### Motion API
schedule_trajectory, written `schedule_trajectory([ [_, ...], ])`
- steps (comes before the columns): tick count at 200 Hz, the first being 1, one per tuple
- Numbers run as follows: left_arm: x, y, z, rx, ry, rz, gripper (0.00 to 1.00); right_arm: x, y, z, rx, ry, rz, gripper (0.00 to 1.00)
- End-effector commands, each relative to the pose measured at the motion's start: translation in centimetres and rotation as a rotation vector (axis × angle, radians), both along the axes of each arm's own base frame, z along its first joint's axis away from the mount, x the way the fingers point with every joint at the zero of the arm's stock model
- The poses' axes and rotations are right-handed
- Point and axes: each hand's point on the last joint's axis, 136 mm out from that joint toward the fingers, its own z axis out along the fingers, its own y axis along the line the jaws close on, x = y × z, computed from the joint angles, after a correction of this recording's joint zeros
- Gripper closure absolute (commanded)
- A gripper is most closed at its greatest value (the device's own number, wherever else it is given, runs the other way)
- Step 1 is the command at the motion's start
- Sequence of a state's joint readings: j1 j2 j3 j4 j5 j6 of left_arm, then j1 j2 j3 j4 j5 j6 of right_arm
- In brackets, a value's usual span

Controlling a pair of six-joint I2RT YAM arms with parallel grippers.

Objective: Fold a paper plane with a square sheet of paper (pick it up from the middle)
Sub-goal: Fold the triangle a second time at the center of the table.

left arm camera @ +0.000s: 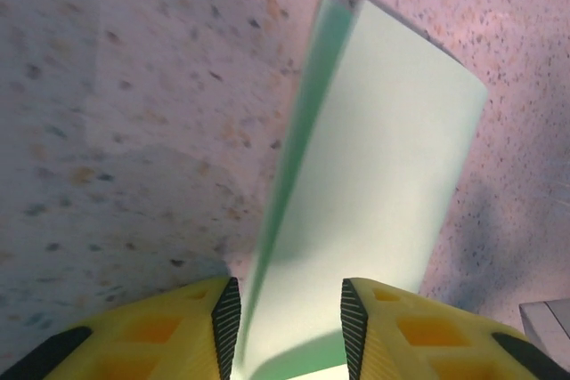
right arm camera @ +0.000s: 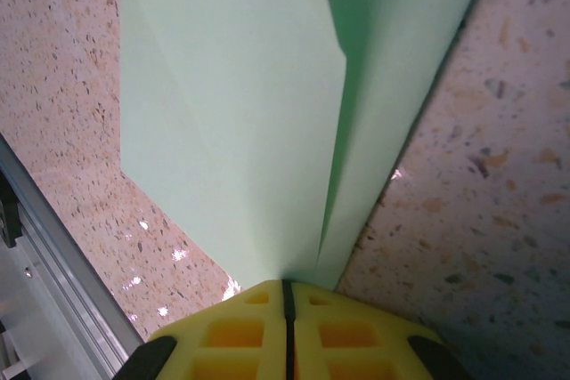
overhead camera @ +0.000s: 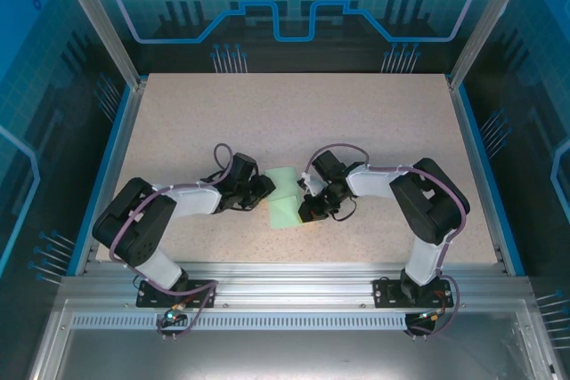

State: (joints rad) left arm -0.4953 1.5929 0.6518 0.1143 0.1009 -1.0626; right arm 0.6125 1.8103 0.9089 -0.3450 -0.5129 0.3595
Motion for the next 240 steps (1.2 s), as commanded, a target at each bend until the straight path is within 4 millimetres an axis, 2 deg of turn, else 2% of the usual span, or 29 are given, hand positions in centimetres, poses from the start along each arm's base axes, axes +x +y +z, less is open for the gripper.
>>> schedule_trajectory([
  [1, -0.3, 1.1, 1.5, 0.04, -0.018, -0.017, 0.59, -2.6, -4.4, -3.8, -0.214, 0.104, -0.03, 0.92],
  [32, -0.3, -0.3, 5.2, -0.046, -0.086, -0.053, 0.56, -2.5, -4.2, -3.8, -0.208, 0.101, -0.034, 0.92],
  [63, -2.0, -4.0, 6.5, -0.132, -0.087, -0.163, 0.57, -2.3, -4.0, -3.6, -0.198, 0.1, -0.038, 0.92],
  [81, -2.7, -6.0, 6.0, -0.168, -0.067, -0.208, 0.59, -2.1, -3.9, -3.5, -0.194, 0.094, -0.04, 0.92],
  [116, -2.9, -7.7, 3.4, -0.198, -0.01, -0.223, 0.6, -1.9, -3.8, -3.4, -0.192, 0.09, -0.042, 0.92],
  [144, -2.8, -7.8, 1.3, -0.165, 0.036, -0.222, 0.63, -1.9, -3.6, -2.9, -0.177, 0.079, -0.046, 0.91],
  [167, -3.0, -7.4, -0.3, -0.124, 0.068, -0.214, 0.64, -1.5, -3.3, -1.1, -0.127, 0.033, -0.06, 0.9],
  [192, -3.2, -7.3, -0.6, -0.121, 0.072, -0.217, 0.64, -0.5, -4.1, 1.1, -0.102, -0.041, -0.119, 0.88],
  [211, -3.2, -7.3, -0.5, -0.116, 0.068, -0.224, 0.64, 0.2, -4.9, 1.9, -0.102, -0.071, -0.169, 0.89],
  [240, -3.0, -7.4, -0.2, -0.114, 0.059, -0.231, 0.64, 0.4, -3.1, 3.0, -0.022, -0.071, -0.164, 0.9],
])
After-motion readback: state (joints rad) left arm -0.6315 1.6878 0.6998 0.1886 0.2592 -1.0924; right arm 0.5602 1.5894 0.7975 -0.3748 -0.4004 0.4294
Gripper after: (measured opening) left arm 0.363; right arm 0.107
